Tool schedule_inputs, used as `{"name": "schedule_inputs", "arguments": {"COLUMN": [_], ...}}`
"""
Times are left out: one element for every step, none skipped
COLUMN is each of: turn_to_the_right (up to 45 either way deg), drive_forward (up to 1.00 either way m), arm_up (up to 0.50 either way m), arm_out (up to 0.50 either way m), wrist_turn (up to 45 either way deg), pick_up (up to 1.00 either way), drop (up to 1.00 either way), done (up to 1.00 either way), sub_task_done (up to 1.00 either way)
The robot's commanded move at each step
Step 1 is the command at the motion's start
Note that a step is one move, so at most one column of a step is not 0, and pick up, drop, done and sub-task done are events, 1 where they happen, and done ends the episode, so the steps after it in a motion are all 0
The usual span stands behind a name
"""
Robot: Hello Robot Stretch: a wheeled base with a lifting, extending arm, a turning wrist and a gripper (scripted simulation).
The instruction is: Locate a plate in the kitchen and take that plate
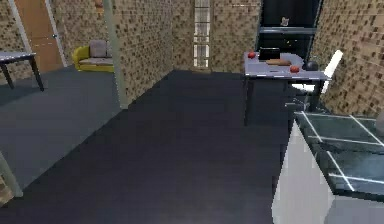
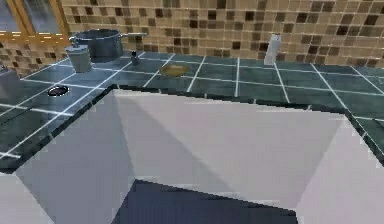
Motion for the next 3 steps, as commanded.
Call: {"name": "schedule_inputs", "arguments": {"turn_to_the_right": [45.0,27.0,0.0], "drive_forward": [0.0,0.0,0.85], "arm_up": [0.0,0.0,0.0], "arm_out": [0.0,0.0,0.0], "wrist_turn": [0.0,0.0,0.0], "pick_up": [0.0,0.0,0.0], "drop": [0.0,0.0,0.0], "done": [0.0,0.0,0.0], "sub_task_done": [0.0,0.0,0.0]}}
